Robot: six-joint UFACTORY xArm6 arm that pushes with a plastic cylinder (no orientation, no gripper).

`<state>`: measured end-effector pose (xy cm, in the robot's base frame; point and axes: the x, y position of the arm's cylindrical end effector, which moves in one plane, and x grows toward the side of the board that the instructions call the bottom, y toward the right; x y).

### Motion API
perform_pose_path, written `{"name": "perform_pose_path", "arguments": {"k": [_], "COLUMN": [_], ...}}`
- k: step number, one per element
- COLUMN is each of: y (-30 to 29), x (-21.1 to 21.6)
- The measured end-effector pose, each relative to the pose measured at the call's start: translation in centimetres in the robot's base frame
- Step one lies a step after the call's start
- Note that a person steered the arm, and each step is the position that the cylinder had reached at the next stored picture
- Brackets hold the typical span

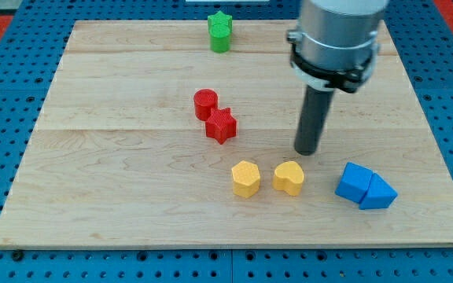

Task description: Push the yellow heart into the yellow hexagon

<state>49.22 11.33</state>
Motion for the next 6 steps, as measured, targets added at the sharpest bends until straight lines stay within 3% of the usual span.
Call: {"name": "perform_pose_path", "arguments": {"k": [2,5,6], "y": [-1.6,-18.1,-10.3], "x": [4.8,3.6,1.7]}}
